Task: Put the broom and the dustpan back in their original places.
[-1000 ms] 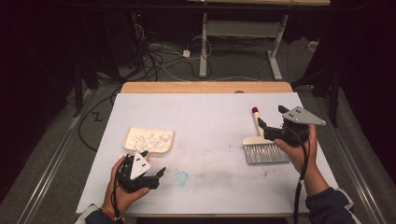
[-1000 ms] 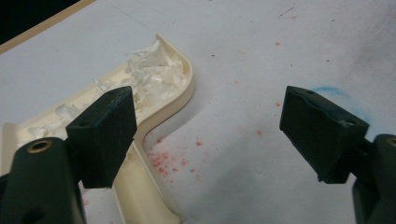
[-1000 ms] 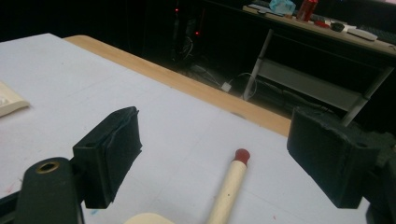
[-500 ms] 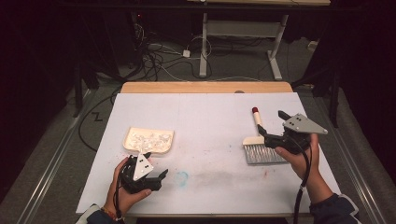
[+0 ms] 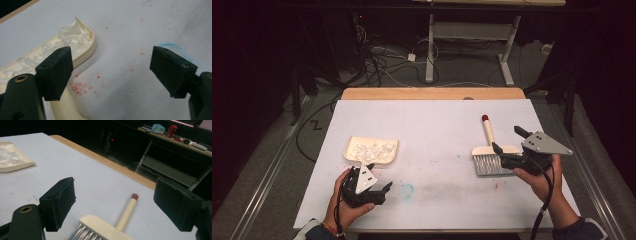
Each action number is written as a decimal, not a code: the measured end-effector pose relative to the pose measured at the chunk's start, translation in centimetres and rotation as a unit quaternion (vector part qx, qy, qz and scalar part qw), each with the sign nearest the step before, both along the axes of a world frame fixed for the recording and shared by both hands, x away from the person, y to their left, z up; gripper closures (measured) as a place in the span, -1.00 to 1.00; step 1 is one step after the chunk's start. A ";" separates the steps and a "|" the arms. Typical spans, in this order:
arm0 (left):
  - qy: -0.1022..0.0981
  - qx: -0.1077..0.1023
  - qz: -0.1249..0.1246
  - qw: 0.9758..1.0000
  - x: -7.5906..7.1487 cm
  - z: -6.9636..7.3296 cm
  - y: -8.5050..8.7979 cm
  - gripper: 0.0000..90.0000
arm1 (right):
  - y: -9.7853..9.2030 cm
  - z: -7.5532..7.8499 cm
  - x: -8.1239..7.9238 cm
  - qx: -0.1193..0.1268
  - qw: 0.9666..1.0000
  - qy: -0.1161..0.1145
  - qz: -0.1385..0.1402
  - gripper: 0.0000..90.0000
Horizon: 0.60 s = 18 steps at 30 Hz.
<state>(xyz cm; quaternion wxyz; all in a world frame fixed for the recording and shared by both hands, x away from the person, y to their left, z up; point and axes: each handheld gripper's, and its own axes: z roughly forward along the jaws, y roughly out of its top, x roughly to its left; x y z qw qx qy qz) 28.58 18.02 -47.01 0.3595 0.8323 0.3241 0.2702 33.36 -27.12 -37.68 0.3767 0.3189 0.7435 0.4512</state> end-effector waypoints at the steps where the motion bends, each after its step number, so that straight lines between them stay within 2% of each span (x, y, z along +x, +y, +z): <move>1: 0.001 0.001 0.000 1.000 0.0 0.0 0.0 -0.59 | -0.1 0.0 -0.1 -0.001 1.000 -0.002 0.001 -0.60; 18: 0.002 0.003 -0.003 1.000 -0.1 0.0 -0.1 -0.59 | -1.3 -0.7 -2.5 -0.011 1.000 0.001 0.014 -0.59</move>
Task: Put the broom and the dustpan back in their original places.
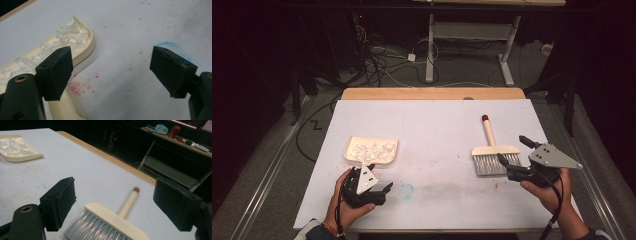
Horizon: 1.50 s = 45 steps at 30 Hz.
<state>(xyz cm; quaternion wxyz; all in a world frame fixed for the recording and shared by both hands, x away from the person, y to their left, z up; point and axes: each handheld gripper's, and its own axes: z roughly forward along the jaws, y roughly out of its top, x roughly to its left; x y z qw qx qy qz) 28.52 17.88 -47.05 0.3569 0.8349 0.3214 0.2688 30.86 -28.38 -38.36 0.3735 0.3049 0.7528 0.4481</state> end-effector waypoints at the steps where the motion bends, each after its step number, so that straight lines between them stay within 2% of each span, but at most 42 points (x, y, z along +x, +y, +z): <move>1: -0.001 -0.001 0.000 1.000 0.0 0.0 0.0 -0.59 | -0.1 -0.1 -0.1 0.000 1.000 0.000 0.000 -0.59; 17: 0.001 0.004 -0.003 1.000 0.0 -0.1 -0.1 -0.59 | -1.6 -1.8 -1.4 -0.013 1.000 0.004 0.004 -0.59; 20: 0.008 0.001 -0.003 1.000 0.0 -0.2 -0.1 -0.59 | -1.9 -2.2 -1.6 -0.018 1.000 0.005 0.002 -0.59; 24: 0.003 0.004 -0.005 1.000 0.1 -0.2 -0.1 -0.59 | -2.3 -2.8 -1.7 -0.021 1.000 0.010 -0.002 -0.59; 28: 0.007 0.004 -0.006 1.000 0.0 -0.2 -0.3 -0.59 | -2.7 -3.5 -1.8 -0.025 1.000 0.015 -0.006 -0.59; 31: 0.002 0.010 -0.009 1.000 0.1 -0.3 -0.4 -0.59 | -3.0 -4.1 -2.0 -0.023 0.999 0.022 -0.008 -0.59; 33: 0.009 0.008 -0.008 1.000 0.0 -0.3 -0.4 -0.59 | -3.1 -4.5 -2.1 -0.014 0.999 0.035 -0.008 -0.59; 39: 0.010 0.009 -0.009 1.000 0.0 -0.4 -0.5 -0.59 | -3.4 -5.6 -2.8 -0.014 0.999 0.041 -0.012 -0.59; 41: 0.011 0.011 -0.011 1.000 0.0 -0.4 -0.6 -0.59 | -3.4 -6.1 -2.9 -0.016 0.999 0.047 -0.008 -0.59; 45: 0.010 0.015 -0.012 1.000 -0.1 -0.4 -0.7 -0.59 | -3.1 -6.6 -3.1 -0.036 0.998 0.049 -0.004 -0.59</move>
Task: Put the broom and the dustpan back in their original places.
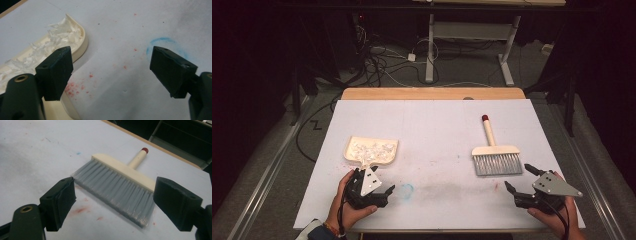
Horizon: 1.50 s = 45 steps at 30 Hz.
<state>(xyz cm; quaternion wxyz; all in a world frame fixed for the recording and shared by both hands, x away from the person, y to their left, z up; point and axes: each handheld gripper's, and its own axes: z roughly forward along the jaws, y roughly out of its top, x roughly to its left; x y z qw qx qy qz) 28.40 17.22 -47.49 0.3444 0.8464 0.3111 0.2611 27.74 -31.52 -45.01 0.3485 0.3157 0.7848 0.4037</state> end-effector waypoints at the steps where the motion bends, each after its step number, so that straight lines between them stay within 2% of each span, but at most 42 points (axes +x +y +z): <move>1: -0.001 -0.001 0.000 1.000 0.0 0.0 0.0 -0.59 | 0.1 0.0 0.0 0.000 1.000 0.000 0.001 -0.59; 13: -0.003 0.006 -0.001 1.000 -0.3 -0.1 0.2 -0.59 | 0.4 0.5 -0.3 -0.007 1.000 -0.014 0.003 -0.59; 25: -0.002 0.010 -0.006 1.000 -0.1 -0.2 -0.1 -0.59 | 0.5 0.3 -0.2 -0.010 1.000 -0.008 0.001 -0.59; 34: 0.000 0.009 -0.009 1.000 -0.1 -0.2 -0.2 -0.59 | 0.7 0.6 -0.5 -0.012 1.000 -0.022 0.001 -0.59; 38: 0.002 -0.002 -0.002 1.000 0.0 -0.1 -0.1 -0.59 | 0.9 0.5 -0.3 -0.009 1.000 -0.005 0.003 -0.59; 45: 0.002 0.000 -0.002 1.000 0.2 -0.1 -0.3 -0.59 | 0.9 0.5 -0.1 -0.010 1.000 -0.002 0.004 -0.59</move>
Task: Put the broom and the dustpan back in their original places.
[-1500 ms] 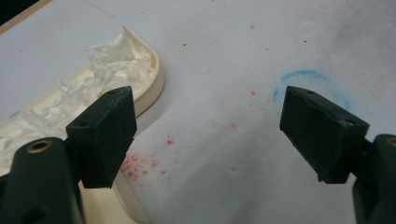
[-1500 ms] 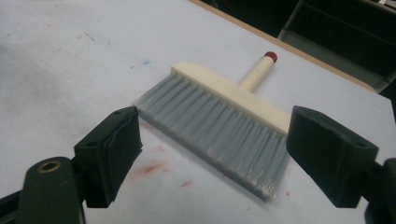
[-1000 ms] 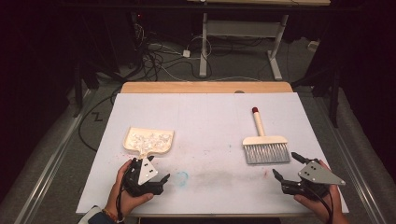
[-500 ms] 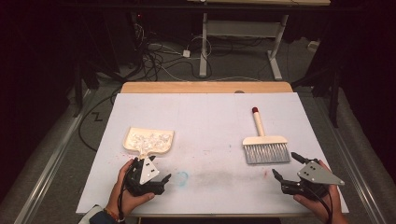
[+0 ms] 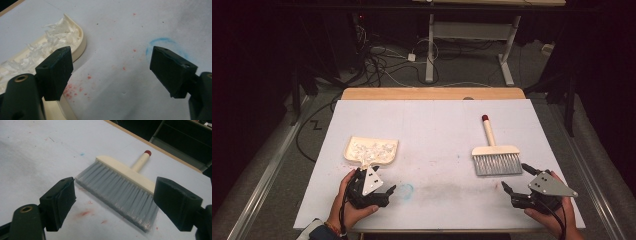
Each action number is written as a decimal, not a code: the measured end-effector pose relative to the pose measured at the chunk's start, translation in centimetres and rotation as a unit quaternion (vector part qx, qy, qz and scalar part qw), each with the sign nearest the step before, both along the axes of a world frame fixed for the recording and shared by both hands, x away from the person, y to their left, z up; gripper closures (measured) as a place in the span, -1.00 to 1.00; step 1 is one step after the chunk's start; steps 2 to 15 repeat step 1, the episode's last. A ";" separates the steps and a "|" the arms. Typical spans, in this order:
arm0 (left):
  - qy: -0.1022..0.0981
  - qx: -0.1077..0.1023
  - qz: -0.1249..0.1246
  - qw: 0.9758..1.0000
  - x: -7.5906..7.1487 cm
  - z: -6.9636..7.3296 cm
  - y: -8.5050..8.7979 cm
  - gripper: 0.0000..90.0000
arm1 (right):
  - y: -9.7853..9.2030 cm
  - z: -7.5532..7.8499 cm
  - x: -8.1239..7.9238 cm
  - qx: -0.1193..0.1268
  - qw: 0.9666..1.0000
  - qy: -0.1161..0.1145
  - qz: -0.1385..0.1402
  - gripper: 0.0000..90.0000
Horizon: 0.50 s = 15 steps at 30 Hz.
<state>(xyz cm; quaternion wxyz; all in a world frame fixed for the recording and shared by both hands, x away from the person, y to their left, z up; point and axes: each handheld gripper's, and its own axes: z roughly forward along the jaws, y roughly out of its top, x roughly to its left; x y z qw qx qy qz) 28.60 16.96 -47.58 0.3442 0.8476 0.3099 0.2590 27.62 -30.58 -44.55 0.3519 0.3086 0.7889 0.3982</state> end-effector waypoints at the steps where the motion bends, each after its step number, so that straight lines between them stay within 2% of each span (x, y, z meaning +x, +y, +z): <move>1: 0.000 -0.002 0.001 1.000 0.0 0.0 0.0 -0.59 | 0.0 0.0 0.0 0.000 1.000 0.001 0.000 -0.59; 15: 0.000 -0.002 0.001 1.000 0.0 0.0 0.0 -0.59 | 0.0 0.0 0.0 0.000 1.000 0.001 0.000 -0.59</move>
